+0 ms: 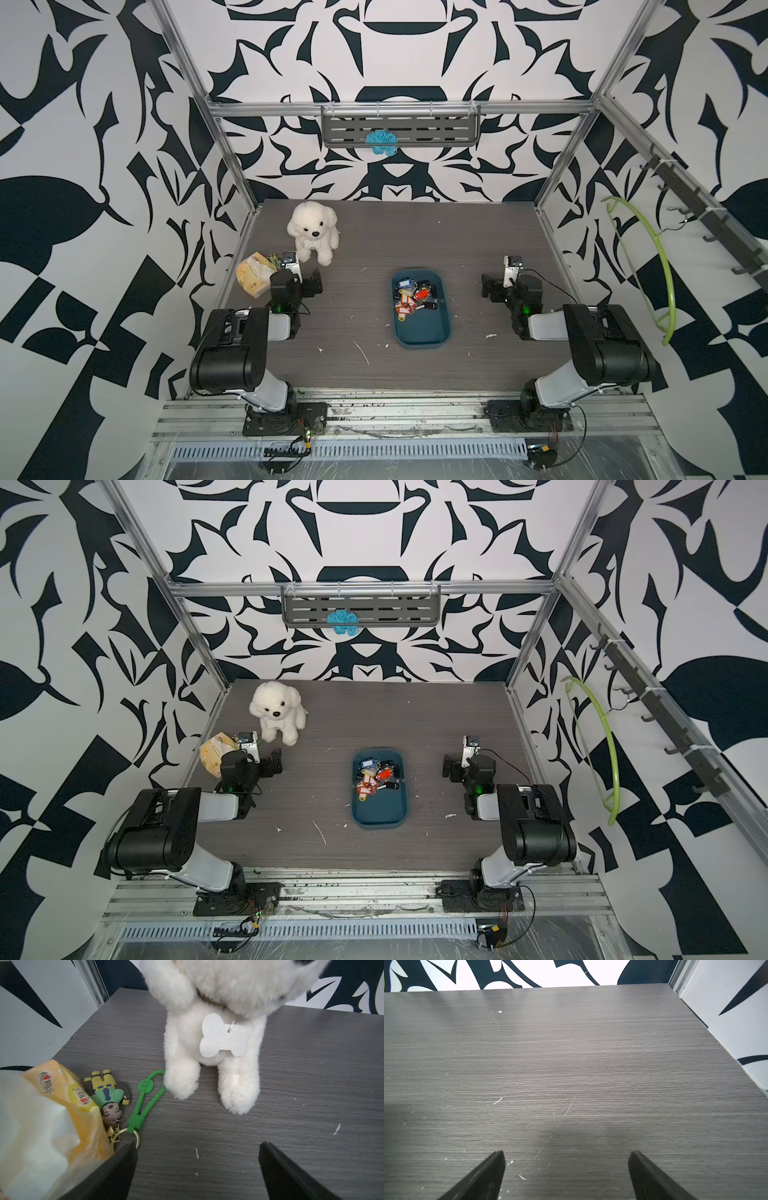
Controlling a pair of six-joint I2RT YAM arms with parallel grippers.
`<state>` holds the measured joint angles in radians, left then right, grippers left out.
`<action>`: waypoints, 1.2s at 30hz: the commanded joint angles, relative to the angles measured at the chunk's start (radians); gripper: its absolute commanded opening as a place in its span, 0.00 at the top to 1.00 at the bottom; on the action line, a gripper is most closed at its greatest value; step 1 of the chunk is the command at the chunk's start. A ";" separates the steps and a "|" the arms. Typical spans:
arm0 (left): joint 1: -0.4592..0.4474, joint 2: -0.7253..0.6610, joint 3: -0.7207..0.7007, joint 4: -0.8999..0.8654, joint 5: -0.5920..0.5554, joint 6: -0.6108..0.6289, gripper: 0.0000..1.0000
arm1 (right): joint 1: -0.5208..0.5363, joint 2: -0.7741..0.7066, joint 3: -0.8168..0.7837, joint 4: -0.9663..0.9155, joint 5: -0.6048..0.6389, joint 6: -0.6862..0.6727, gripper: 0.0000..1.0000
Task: Take the keys out of the storage box
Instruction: Pick up the key from the storage box.
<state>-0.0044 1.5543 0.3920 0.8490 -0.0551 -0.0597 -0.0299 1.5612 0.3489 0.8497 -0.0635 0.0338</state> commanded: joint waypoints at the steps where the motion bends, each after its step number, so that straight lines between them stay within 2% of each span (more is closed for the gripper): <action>1: 0.004 -0.013 -0.008 0.016 0.012 0.001 0.01 | 0.006 -0.012 0.016 0.017 0.008 0.000 0.02; 36: 0.002 -0.016 0.001 -0.006 0.006 0.005 0.01 | 0.005 -0.005 0.025 0.008 0.011 0.000 0.01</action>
<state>-0.0040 1.5543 0.3920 0.8474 -0.0525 -0.0593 -0.0284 1.5612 0.3489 0.8474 -0.0631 0.0338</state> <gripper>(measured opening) 0.993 0.986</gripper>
